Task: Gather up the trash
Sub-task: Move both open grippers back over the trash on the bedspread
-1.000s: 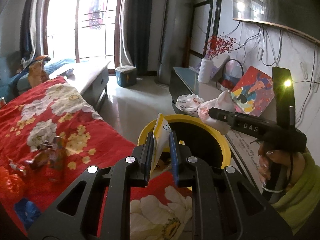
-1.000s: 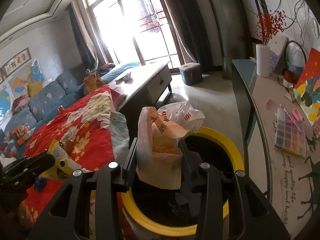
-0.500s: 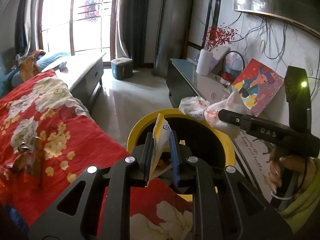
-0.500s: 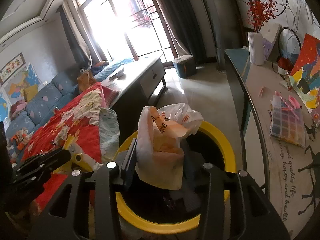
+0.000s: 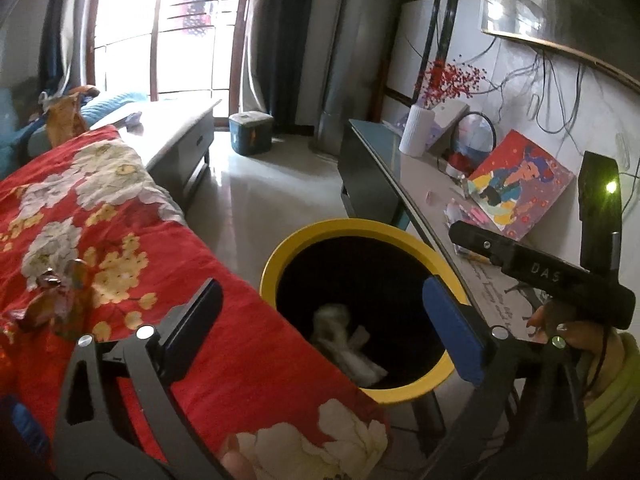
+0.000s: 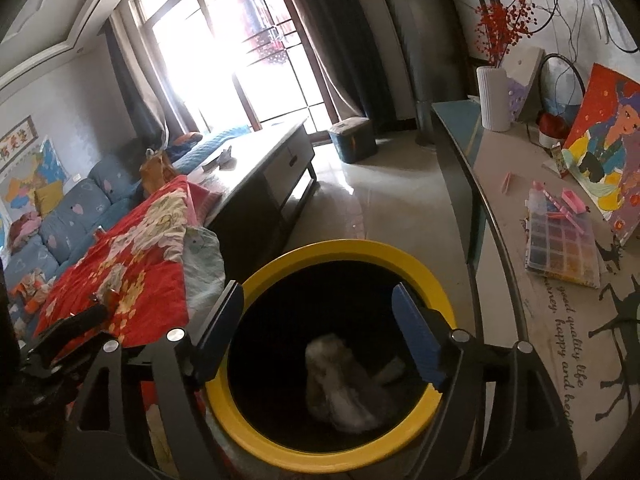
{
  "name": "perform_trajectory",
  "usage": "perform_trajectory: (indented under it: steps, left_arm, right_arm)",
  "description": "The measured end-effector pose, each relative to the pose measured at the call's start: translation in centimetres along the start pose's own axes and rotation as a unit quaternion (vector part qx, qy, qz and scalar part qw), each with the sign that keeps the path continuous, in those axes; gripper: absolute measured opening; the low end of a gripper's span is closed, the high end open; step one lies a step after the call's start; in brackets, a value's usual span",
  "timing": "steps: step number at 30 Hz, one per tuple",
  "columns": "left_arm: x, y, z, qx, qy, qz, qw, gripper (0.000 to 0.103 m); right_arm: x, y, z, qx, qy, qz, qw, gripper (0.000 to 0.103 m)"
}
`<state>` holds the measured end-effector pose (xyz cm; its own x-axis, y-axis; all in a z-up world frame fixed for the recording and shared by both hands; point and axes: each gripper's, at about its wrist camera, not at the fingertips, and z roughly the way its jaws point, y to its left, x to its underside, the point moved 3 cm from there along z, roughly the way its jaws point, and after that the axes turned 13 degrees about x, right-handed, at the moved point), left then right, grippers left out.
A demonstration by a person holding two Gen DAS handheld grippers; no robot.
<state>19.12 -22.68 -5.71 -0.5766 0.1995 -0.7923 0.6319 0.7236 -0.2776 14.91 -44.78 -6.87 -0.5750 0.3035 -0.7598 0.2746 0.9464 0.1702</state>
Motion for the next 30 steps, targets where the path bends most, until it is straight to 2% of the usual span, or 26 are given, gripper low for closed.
perform_trajectory:
  steps: [14, 30]
  left_arm:
    - [-0.2, 1.2, -4.0, -0.025, -0.042, -0.016, 0.9987, 0.092]
    - [-0.2, 4.3, -9.3, -0.069, -0.091, -0.048, 0.9923, 0.092]
  right_arm:
    - [-0.3, 3.5, -1.7, -0.007, -0.026, -0.031, 0.999, 0.08]
    - [0.2, 9.1, -3.6, -0.042, -0.038, -0.084, 0.995, 0.081]
